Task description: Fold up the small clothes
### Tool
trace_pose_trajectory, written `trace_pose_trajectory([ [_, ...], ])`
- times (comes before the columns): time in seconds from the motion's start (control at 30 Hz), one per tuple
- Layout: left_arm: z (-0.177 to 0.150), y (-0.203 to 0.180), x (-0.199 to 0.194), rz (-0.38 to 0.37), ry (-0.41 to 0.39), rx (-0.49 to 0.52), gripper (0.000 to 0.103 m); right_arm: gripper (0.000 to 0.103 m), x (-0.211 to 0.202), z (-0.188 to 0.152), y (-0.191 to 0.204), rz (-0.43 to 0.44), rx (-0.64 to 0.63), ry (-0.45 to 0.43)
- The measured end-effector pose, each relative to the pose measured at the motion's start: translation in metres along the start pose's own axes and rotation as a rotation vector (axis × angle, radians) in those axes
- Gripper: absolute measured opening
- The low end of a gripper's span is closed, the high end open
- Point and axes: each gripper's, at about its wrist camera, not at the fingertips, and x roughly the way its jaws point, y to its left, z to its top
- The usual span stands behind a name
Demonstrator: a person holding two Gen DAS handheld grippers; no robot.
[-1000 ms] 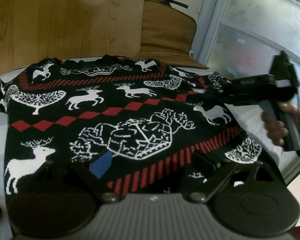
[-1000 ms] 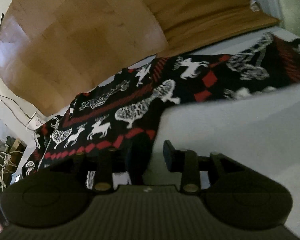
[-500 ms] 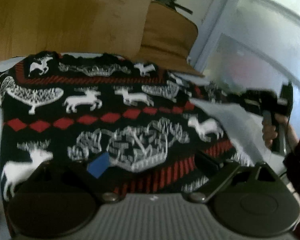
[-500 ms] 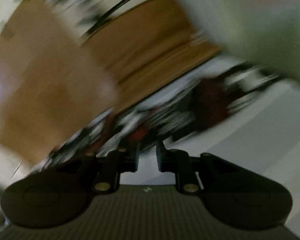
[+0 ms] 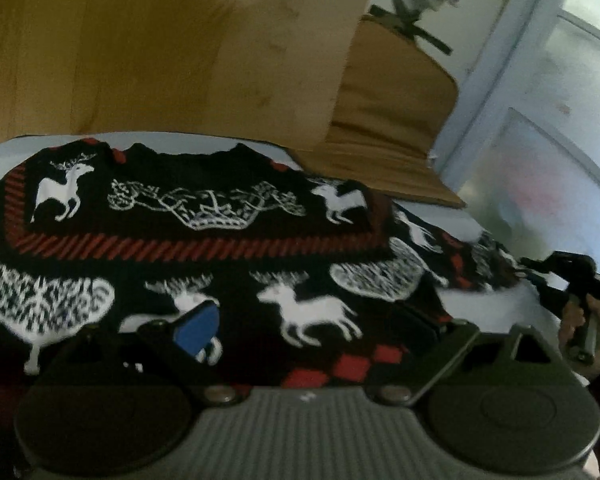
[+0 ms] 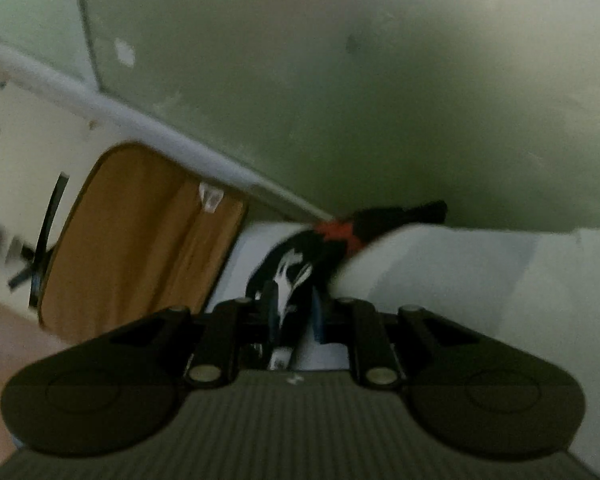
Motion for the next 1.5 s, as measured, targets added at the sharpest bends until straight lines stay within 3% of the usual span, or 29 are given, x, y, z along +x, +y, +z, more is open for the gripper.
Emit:
trace_pose_trajectory([
  [0.1, 0.001, 0.008, 0.014, 0.036, 0.002, -0.009, 0.095, 0.009, 0.000, 0.004, 0.015, 0.002, -0.074, -0.038],
  [0.23, -0.003, 0.011, 0.019, 0.058, -0.008, 0.004, 0.094, 0.009, -0.031, -0.002, 0.075, 0.256, -0.169, -0.094],
  [0.37, 0.000, 0.014, 0.007, 0.023, -0.026, -0.038, 0.094, 0.009, -0.052, -0.030, 0.168, 0.450, -0.357, -0.011],
  [0.57, 0.002, 0.033, -0.053, -0.017, -0.178, -0.138, 0.095, 0.009, -0.040, -0.139, 0.298, 0.663, -0.654, 0.206],
  [0.7, -0.006, 0.061, -0.094, 0.013, -0.261, -0.216, 0.095, 0.009, -0.023, -0.233, 0.339, 0.743, -0.730, 0.366],
  [0.83, -0.017, 0.085, -0.118, 0.080, -0.285, -0.262, 0.096, 0.009, -0.009, -0.316, 0.336, 0.750, -0.780, 0.483],
  [0.93, -0.023, 0.099, -0.122, 0.104, -0.269, -0.295, 0.096, 0.009, 0.000, -0.339, 0.314, 0.693, -0.797, 0.510],
  [1.03, -0.023, 0.102, -0.117, 0.106, -0.252, -0.304, 0.096, 0.009, -0.002, -0.319, 0.287, 0.646, -0.757, 0.461],
  [1.17, -0.014, 0.089, -0.102, 0.081, -0.229, -0.272, 0.096, 0.009, -0.027, -0.261, 0.251, 0.600, -0.758, 0.296],
  [1.27, -0.002, 0.074, -0.081, 0.053, -0.197, -0.241, 0.096, 0.009, -0.035, -0.232, 0.224, 0.556, -0.776, 0.226],
  [1.4, 0.016, 0.059, -0.043, 0.015, -0.131, -0.219, 0.096, 0.010, -0.024, -0.222, 0.189, 0.471, -0.776, 0.295],
  [1.5, 0.032, 0.051, -0.009, 0.016, -0.074, -0.213, 0.096, 0.012, -0.016, -0.225, 0.179, 0.470, -0.760, 0.367],
])
